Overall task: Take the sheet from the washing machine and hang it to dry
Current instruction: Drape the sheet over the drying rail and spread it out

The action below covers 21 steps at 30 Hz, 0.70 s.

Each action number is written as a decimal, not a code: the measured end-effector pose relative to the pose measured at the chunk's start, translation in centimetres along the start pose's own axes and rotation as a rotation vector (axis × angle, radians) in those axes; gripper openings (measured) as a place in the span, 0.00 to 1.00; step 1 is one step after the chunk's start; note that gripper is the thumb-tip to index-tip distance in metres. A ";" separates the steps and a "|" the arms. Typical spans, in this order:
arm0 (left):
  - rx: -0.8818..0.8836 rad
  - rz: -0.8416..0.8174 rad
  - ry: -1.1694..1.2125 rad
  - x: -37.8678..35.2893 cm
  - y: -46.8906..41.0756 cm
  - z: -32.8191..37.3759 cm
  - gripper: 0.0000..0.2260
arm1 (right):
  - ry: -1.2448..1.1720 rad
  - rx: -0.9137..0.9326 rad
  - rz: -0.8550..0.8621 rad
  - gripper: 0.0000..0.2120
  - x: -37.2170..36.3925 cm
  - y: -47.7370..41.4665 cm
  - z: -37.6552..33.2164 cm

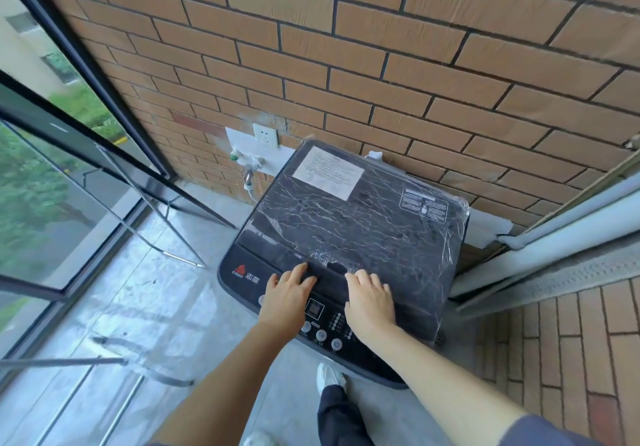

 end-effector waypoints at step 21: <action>0.426 0.787 0.740 8.6 17.9 -9.6 0.16 | -0.479 0.547 -0.009 0.21 9.4 3.3 -16.8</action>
Point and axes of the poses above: each hand's wrist, its own y-axis away from the middle knuckle, its own x-axis out of the back of the hand, z = x × y, the point moved 3 cm from there along -y, towards the middle knuckle, and after that the axes turned 10 degrees about y, right-handed, at the moved point
